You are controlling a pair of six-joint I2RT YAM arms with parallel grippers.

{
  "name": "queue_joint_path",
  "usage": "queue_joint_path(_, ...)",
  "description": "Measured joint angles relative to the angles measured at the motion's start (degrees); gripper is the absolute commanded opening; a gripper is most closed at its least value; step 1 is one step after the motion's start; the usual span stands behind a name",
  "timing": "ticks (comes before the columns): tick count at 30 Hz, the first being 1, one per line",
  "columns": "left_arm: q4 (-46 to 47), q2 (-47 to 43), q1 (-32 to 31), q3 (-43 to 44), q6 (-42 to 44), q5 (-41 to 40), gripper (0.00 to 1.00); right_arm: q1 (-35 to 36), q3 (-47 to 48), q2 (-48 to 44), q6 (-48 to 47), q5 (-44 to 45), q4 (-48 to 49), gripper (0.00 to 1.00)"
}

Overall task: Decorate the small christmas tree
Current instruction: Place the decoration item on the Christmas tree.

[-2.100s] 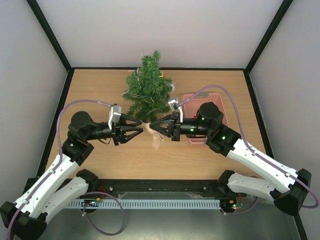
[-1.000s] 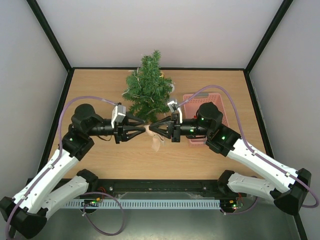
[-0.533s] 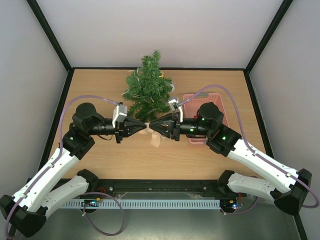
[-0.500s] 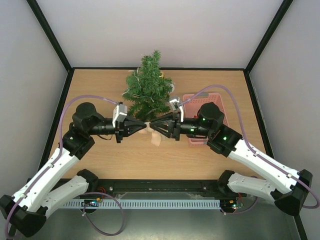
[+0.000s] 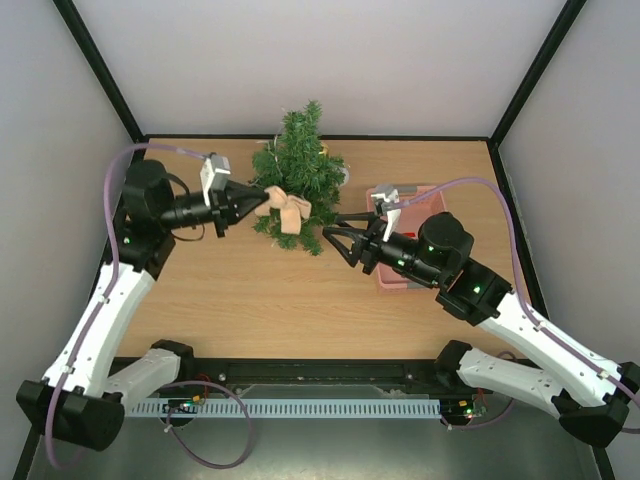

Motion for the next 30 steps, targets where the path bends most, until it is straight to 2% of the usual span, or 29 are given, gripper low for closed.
queue_joint_path(7,-6.1,10.6,8.2,11.5,2.3,4.7,0.02,0.0,0.7,0.0,-2.1,2.4,-1.9,0.46)
queue_joint_path(14,-8.3,18.3,12.6,15.7,2.3,8.8,0.02,0.0,0.8,-1.5,-3.5,3.5,-4.0,0.45)
queue_joint_path(30,-6.6,28.3,13.1,21.4,-2.2,12.6,0.02,0.0,0.1,-5.4,-5.5,5.6,-6.0,0.46)
